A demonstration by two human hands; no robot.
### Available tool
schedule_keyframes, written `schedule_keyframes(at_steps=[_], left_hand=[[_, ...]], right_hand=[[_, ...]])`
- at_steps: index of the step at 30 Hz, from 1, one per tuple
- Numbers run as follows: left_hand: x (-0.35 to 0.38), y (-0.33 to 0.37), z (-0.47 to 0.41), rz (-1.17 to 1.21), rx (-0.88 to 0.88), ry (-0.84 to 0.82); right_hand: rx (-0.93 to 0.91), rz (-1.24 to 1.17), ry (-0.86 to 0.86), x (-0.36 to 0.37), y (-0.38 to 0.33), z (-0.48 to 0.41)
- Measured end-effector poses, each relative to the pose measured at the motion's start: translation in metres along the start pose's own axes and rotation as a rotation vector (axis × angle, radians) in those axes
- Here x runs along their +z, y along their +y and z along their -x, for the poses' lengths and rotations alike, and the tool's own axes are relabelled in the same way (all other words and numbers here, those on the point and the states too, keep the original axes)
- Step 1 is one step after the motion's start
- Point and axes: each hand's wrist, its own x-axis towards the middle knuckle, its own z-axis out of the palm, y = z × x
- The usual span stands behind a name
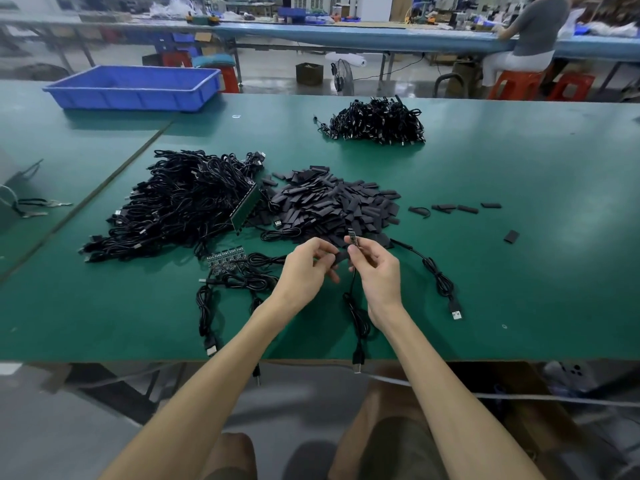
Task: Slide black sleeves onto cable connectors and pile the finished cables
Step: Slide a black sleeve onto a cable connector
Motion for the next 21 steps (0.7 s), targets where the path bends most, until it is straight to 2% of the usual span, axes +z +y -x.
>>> schedule_keyframes(at_steps=[6, 10, 16, 21], left_hand=[[0.0071, -0.0092, 0.0037, -0.118, 0.047, -0.017], [0.0062, -0.0102, 0.0030, -0.116, 0.066, -0.020], [0.0040, -0.0096, 0.0017, 0.108, -0.018, 0.089], [0.0014, -0.0090, 0.0020, 0.294, -0.047, 0.112]], right_hand=[[0.021, -0.044, -0.038, -0.0009, -0.0014, 0.0009], [0.022, -0.077, -0.059, -0.0006, -0.0032, 0.0014], [0.030, -0.096, -0.057, 0.0009, -0.0040, 0.0017], [0.028, -0.092, -0.066, 0.0007, -0.0057, 0.0016]])
